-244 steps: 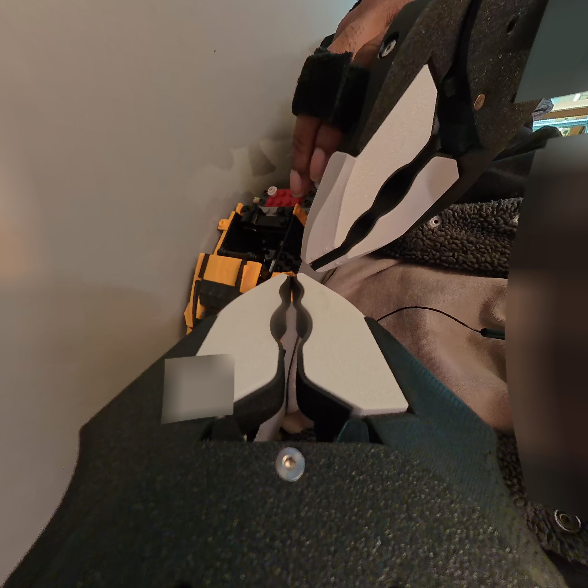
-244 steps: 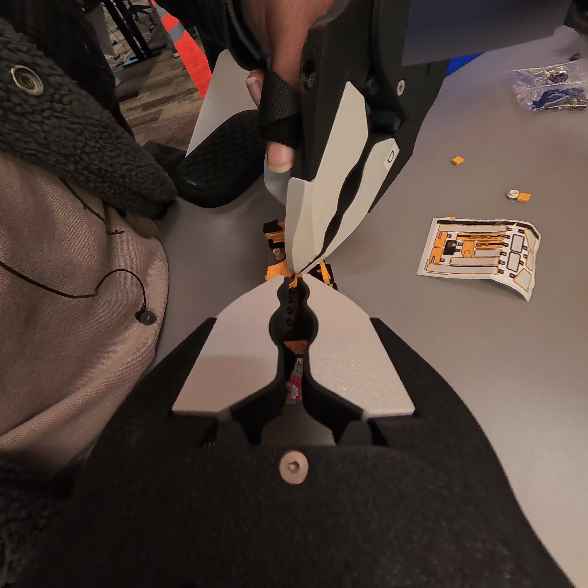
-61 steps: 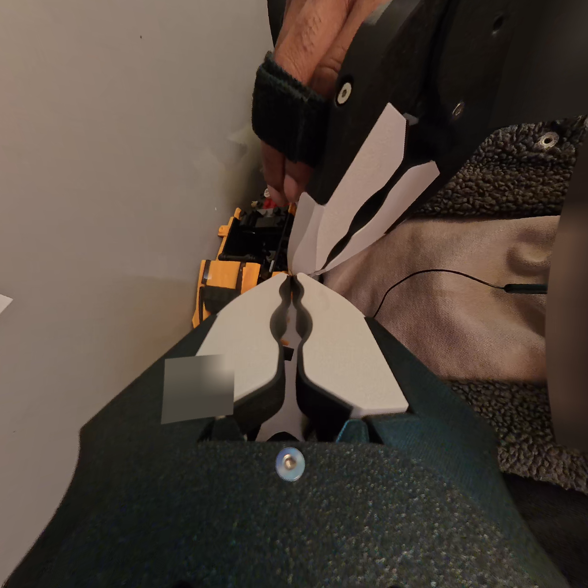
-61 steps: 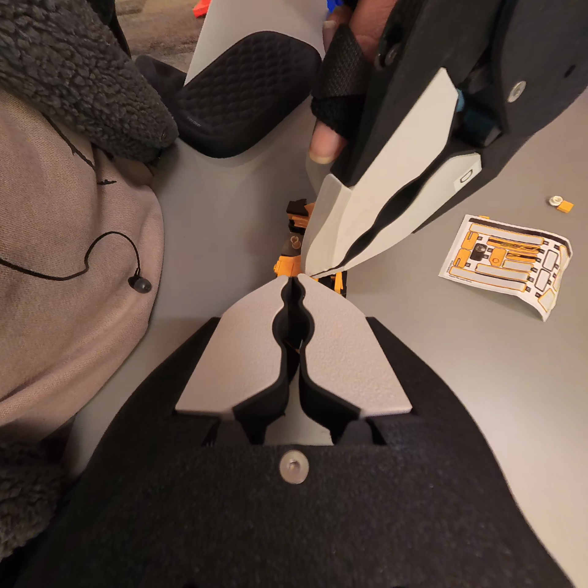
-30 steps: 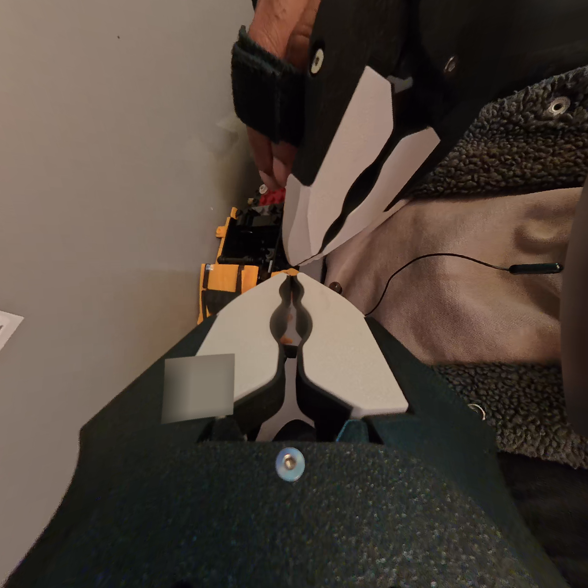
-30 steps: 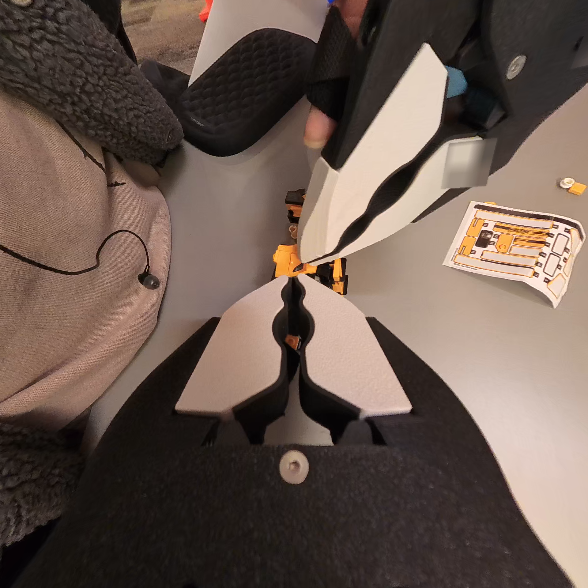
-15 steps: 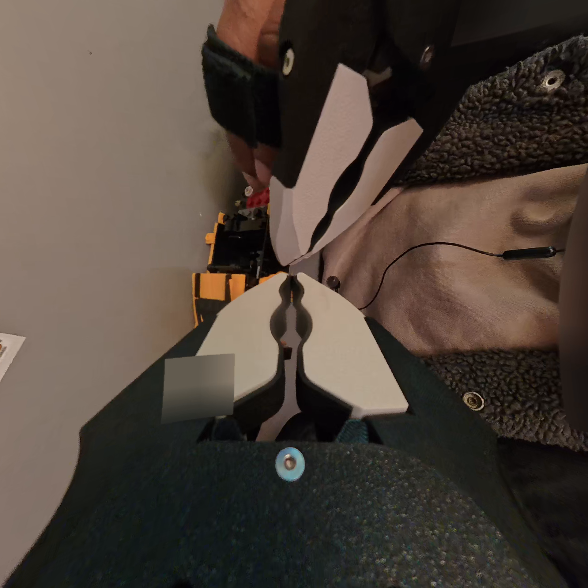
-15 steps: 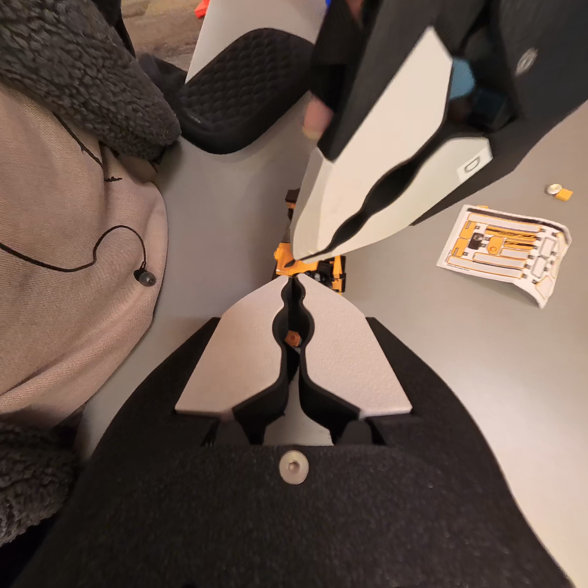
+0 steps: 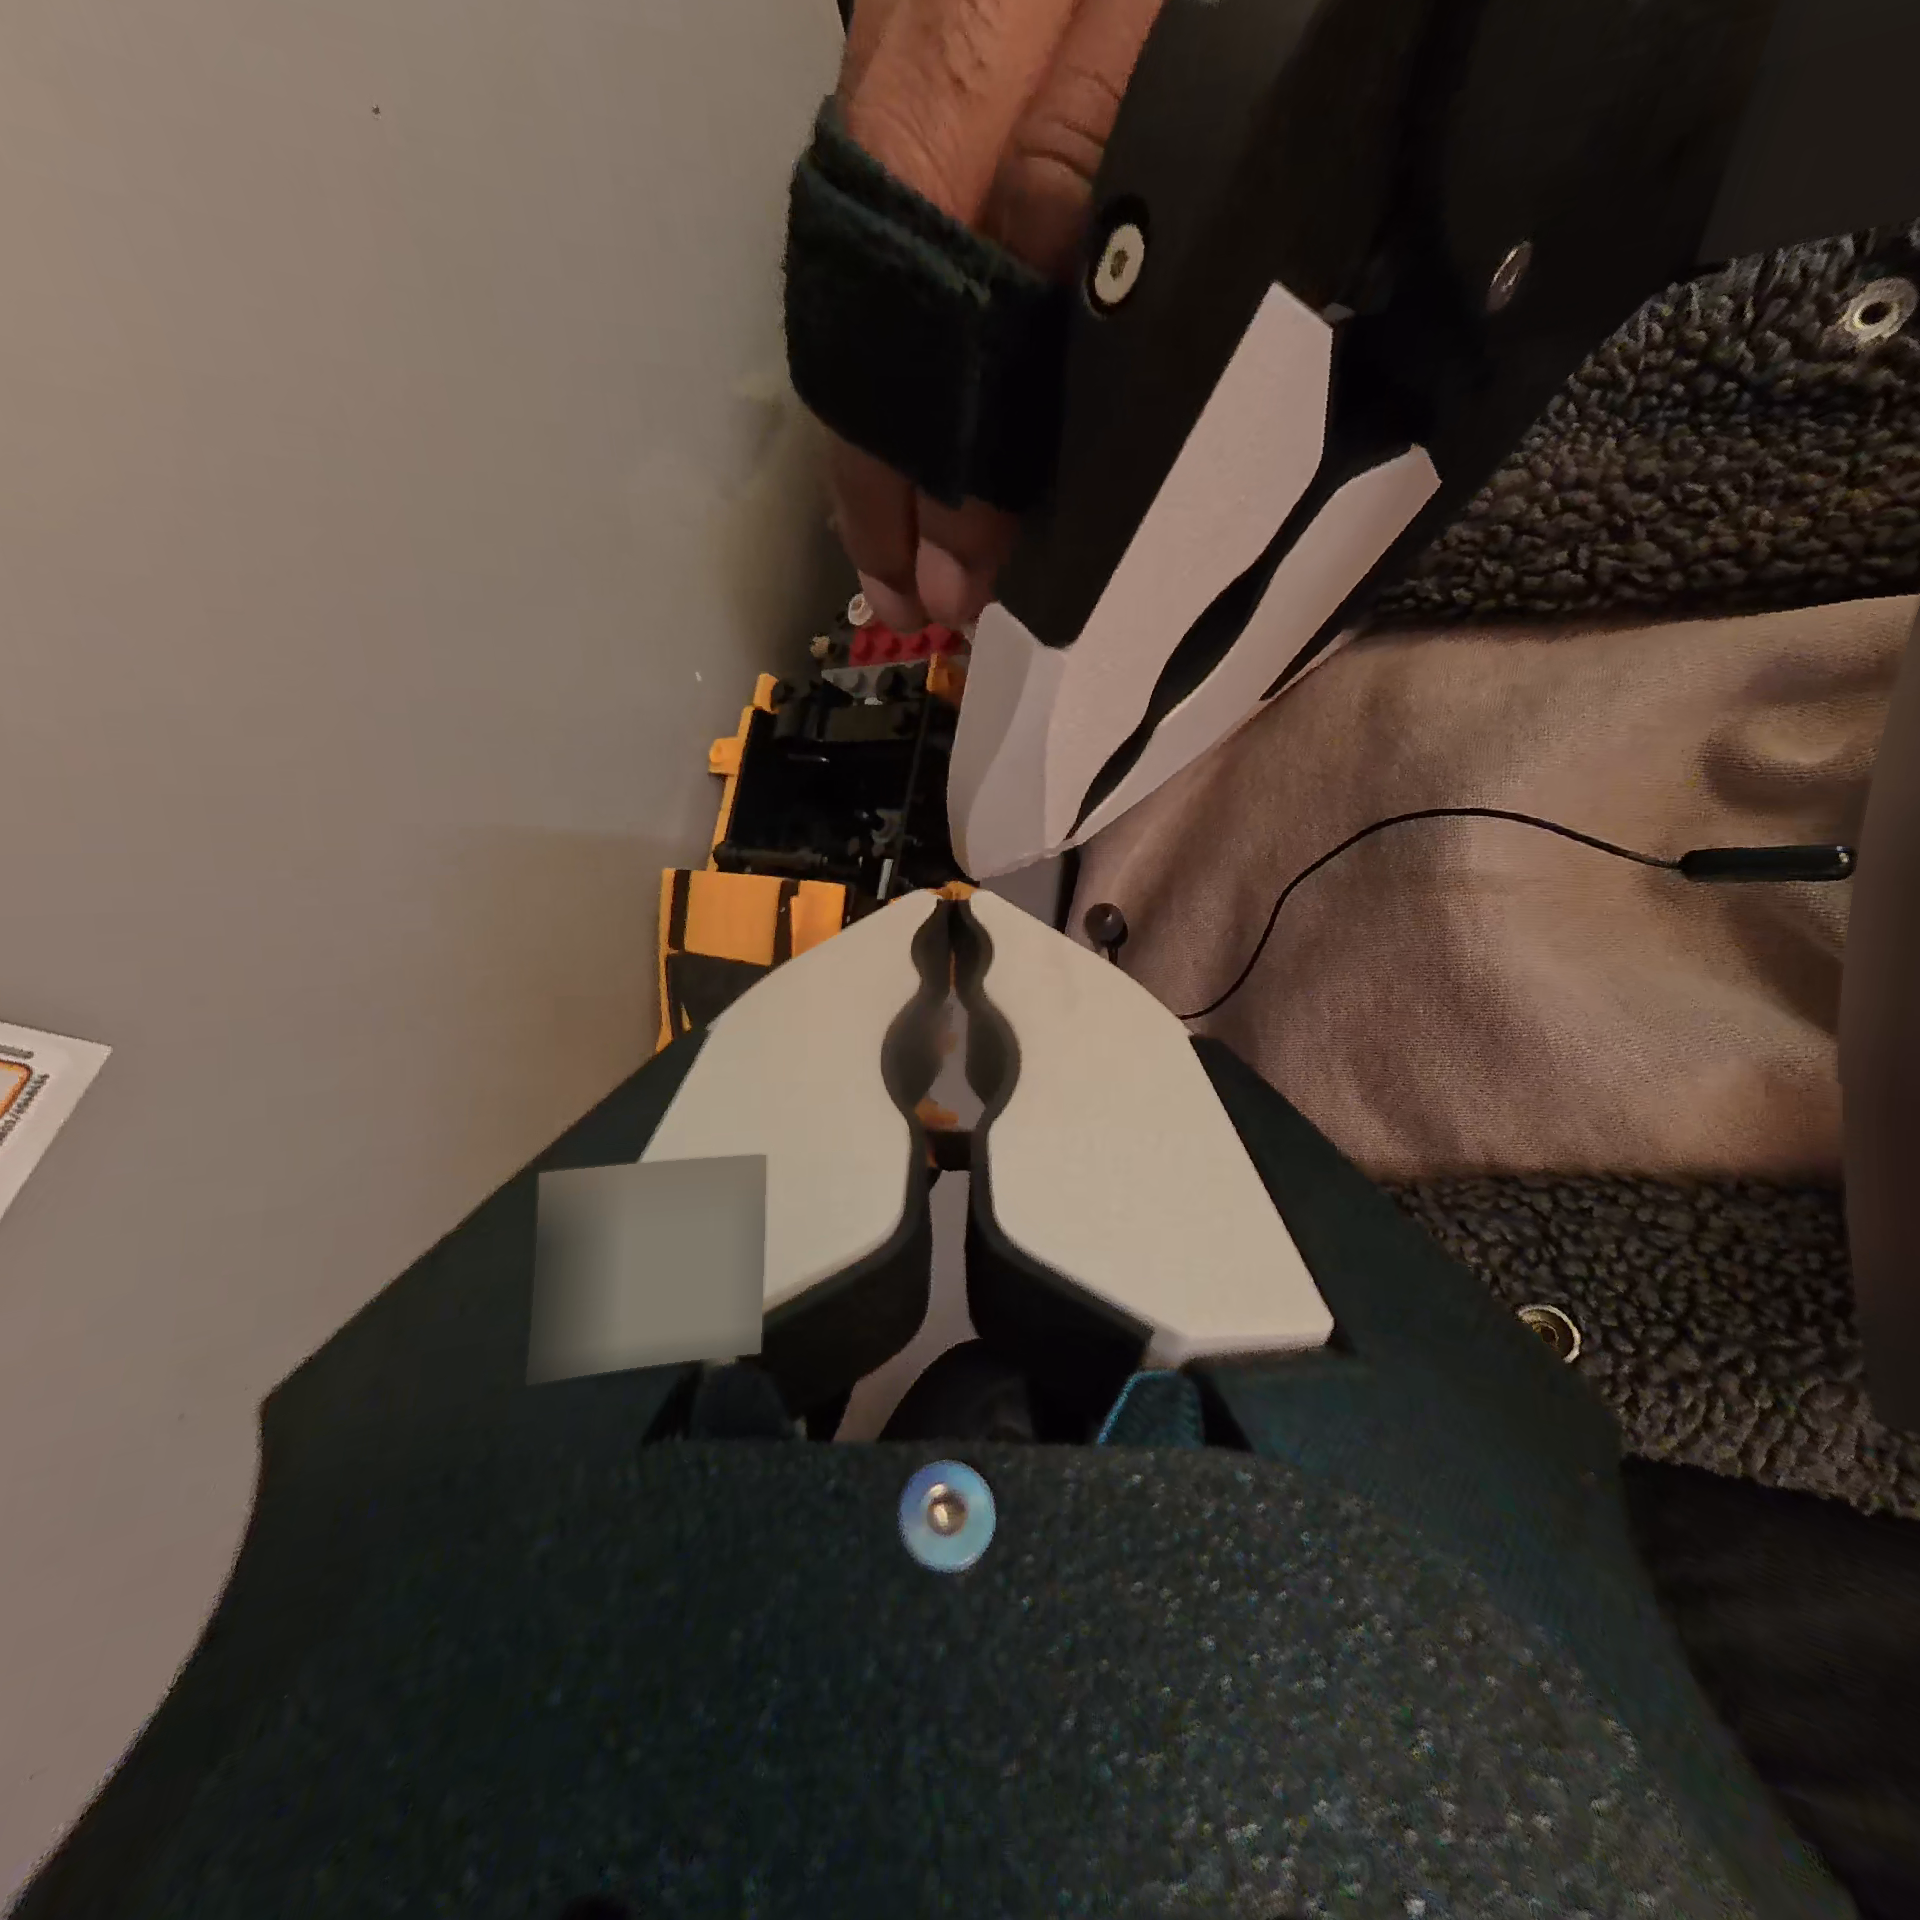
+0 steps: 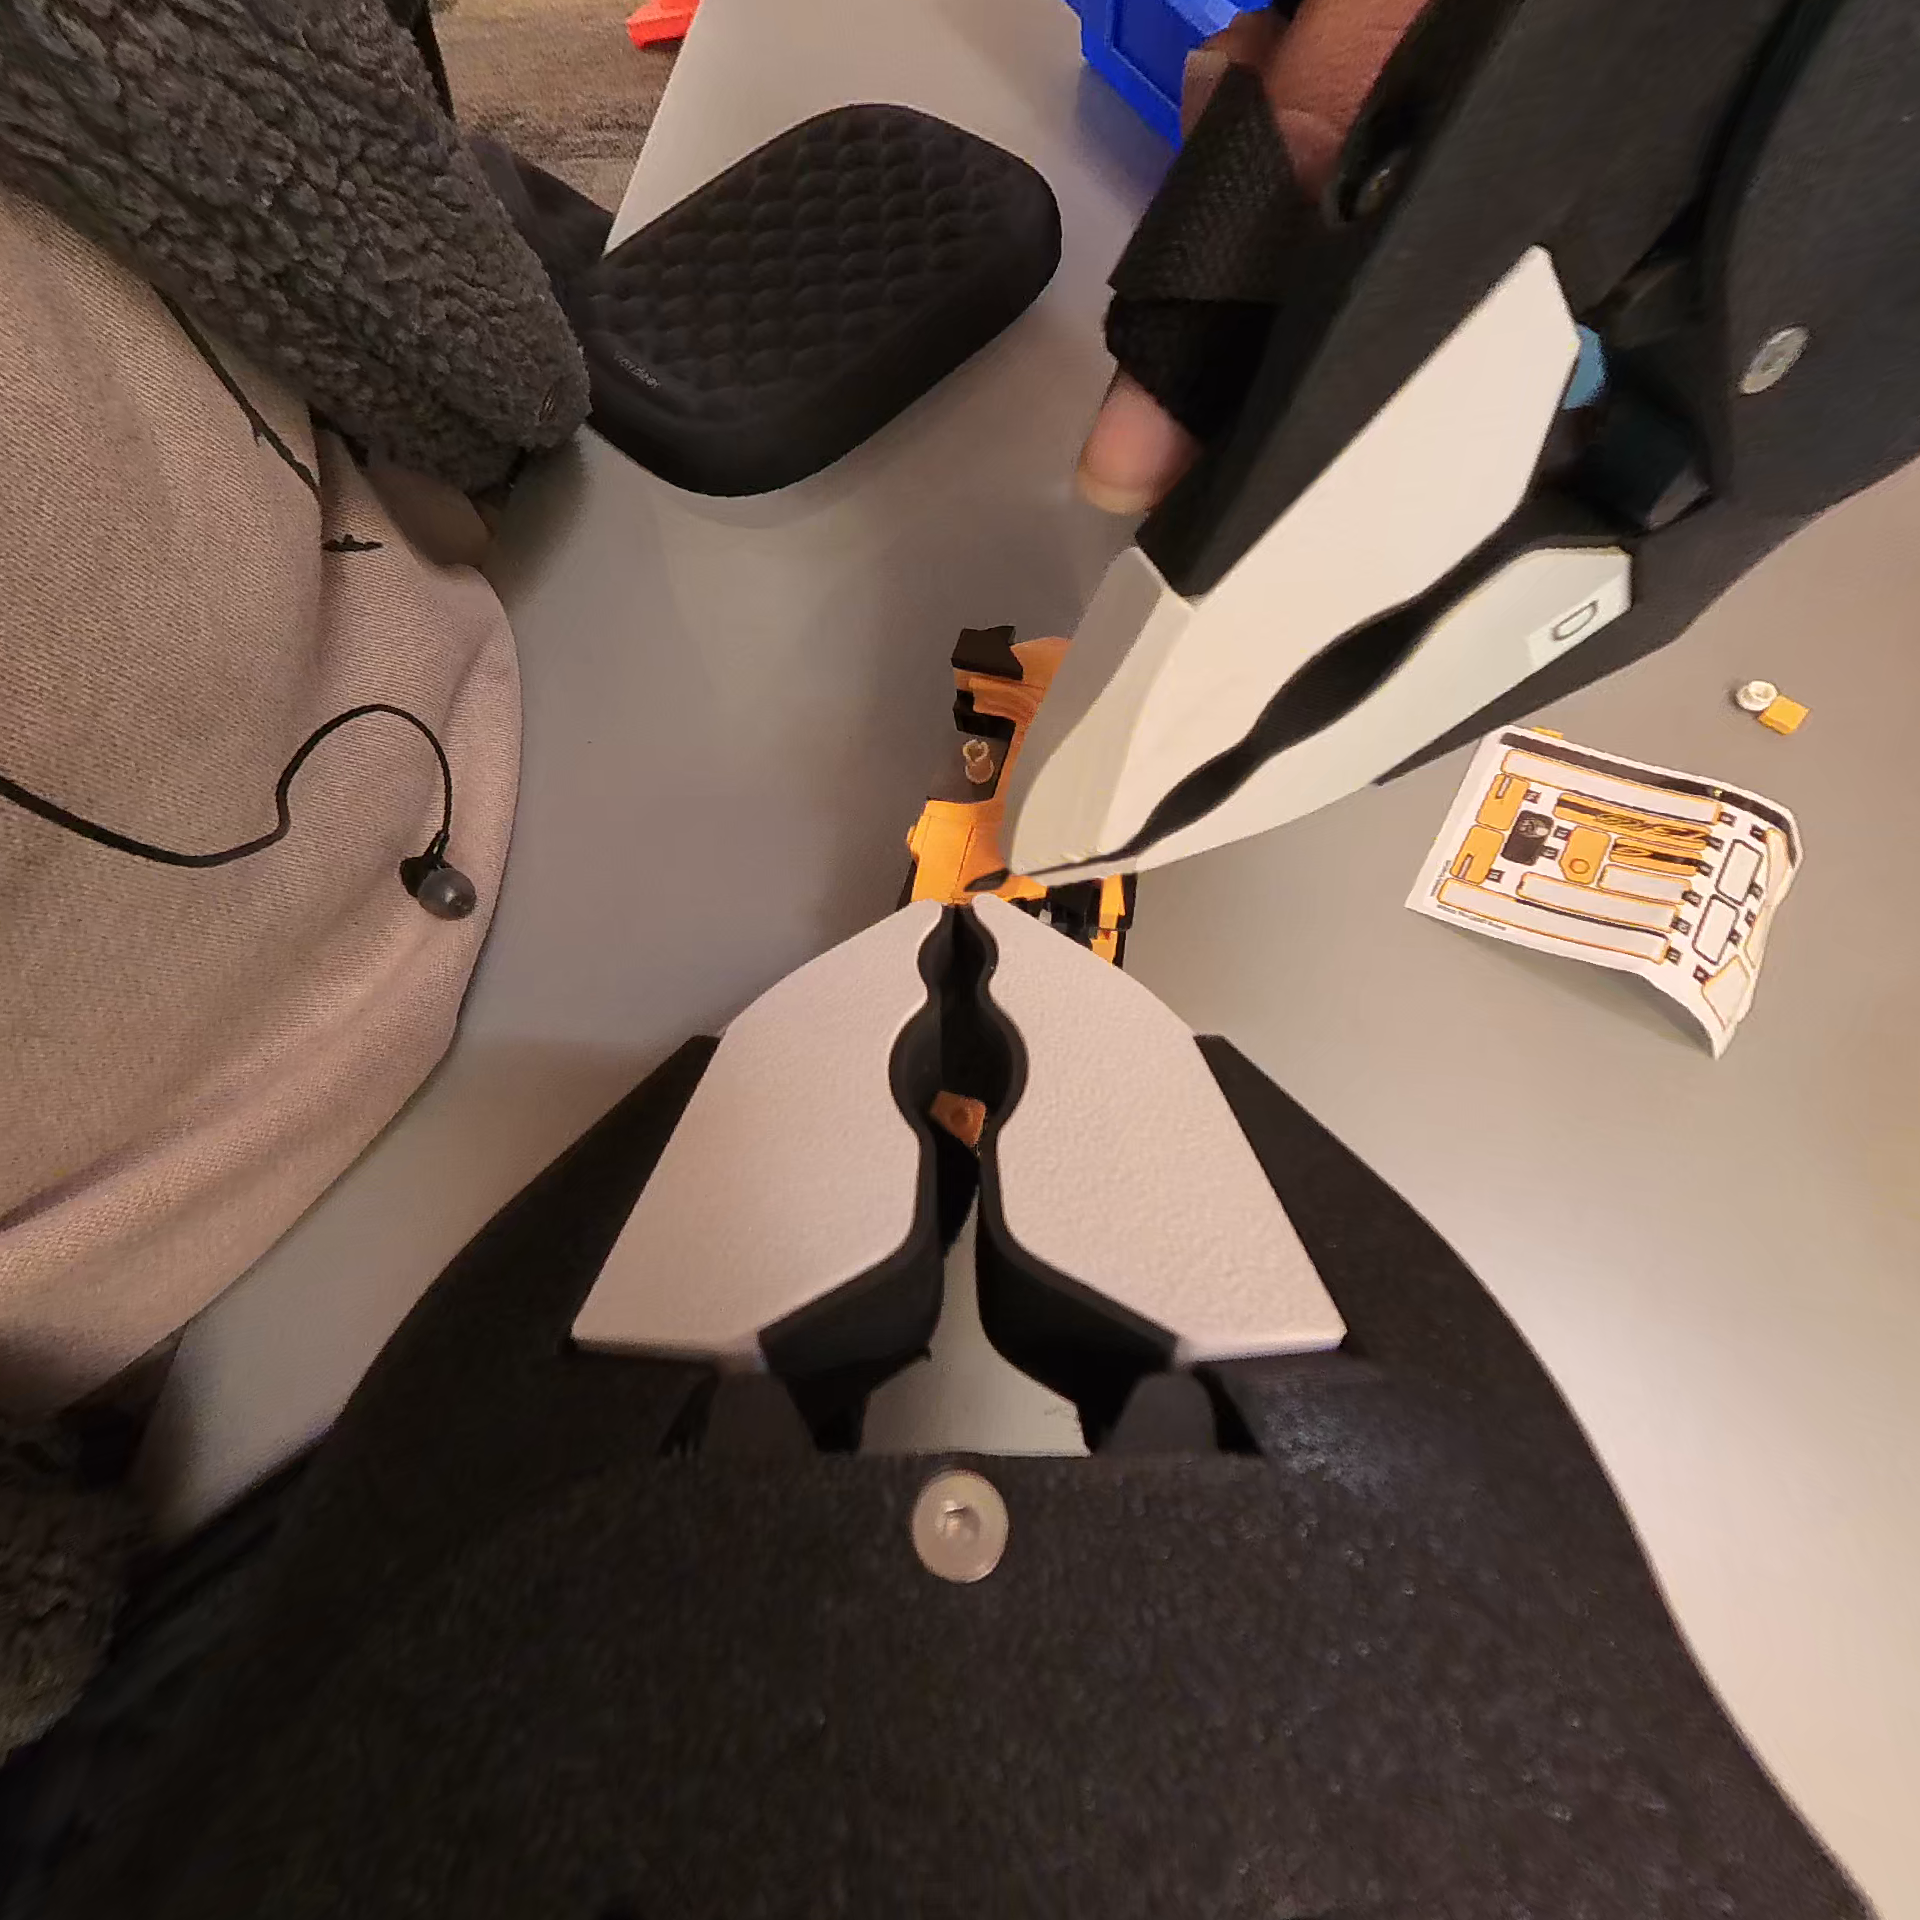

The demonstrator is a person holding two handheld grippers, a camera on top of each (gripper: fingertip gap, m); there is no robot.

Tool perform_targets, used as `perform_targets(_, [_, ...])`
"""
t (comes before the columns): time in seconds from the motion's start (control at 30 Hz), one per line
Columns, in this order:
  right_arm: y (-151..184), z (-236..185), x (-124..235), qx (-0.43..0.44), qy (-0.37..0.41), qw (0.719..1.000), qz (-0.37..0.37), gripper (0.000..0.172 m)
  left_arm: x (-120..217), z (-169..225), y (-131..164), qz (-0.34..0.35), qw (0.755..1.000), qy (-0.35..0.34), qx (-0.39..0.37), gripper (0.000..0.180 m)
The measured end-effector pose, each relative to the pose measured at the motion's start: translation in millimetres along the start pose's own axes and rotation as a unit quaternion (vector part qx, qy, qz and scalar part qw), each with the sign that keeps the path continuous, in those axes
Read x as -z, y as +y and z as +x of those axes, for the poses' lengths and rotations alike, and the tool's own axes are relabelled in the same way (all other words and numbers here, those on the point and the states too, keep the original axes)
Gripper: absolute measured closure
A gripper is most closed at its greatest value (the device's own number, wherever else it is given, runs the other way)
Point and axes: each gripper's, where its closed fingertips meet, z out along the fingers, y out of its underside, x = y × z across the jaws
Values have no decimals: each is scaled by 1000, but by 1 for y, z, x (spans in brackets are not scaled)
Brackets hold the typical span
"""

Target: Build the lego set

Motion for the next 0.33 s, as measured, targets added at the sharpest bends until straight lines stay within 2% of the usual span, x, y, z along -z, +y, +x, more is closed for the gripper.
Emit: perform_targets(0.33, [0,1,-2,-2,2,1000,2,172,0,-1,0,13,1000,5,24,180])
